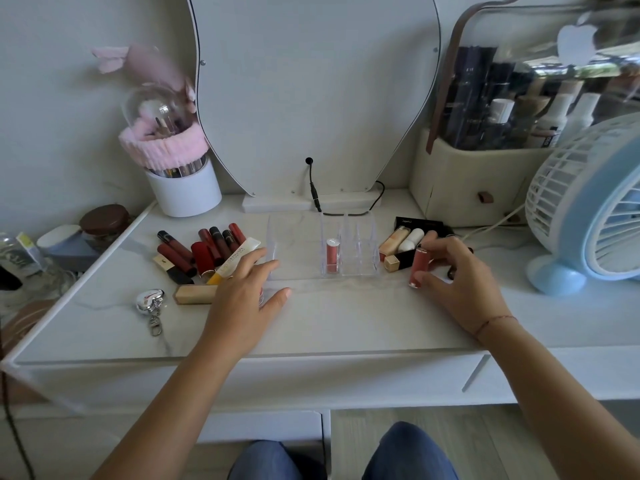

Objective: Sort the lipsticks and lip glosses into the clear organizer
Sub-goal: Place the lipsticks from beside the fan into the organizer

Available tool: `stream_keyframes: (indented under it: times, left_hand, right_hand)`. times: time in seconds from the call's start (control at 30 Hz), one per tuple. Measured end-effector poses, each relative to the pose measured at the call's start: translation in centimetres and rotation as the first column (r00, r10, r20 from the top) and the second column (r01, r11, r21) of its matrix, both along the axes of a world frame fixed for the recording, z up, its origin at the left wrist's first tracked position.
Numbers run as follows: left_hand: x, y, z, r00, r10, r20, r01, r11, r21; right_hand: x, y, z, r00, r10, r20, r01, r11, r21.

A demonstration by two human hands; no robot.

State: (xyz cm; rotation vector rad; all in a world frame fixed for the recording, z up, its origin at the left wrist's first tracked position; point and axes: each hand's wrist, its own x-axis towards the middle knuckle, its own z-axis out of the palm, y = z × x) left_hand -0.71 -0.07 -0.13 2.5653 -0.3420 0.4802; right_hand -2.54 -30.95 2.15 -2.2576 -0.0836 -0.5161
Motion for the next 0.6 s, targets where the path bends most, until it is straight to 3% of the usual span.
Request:
stream_keyframes:
  times: [0.33,0.6]
  left_hand:
    - [0.2,0.1,-0.2,1.0,0.004,0.007,-0.004,1.0,0.007]
    - [0.0,0.0,0.0,1.0,-0.007,-0.007,0.007,1.0,-0.029]
  right_hand:
    - [1.3,3.3,2.9,0.993,0.058,0.1,-0.076,0.981,0.178]
    - [4.7,7.4,3.3,0.993,0.089,0.078,-0.091,0.995,0.03]
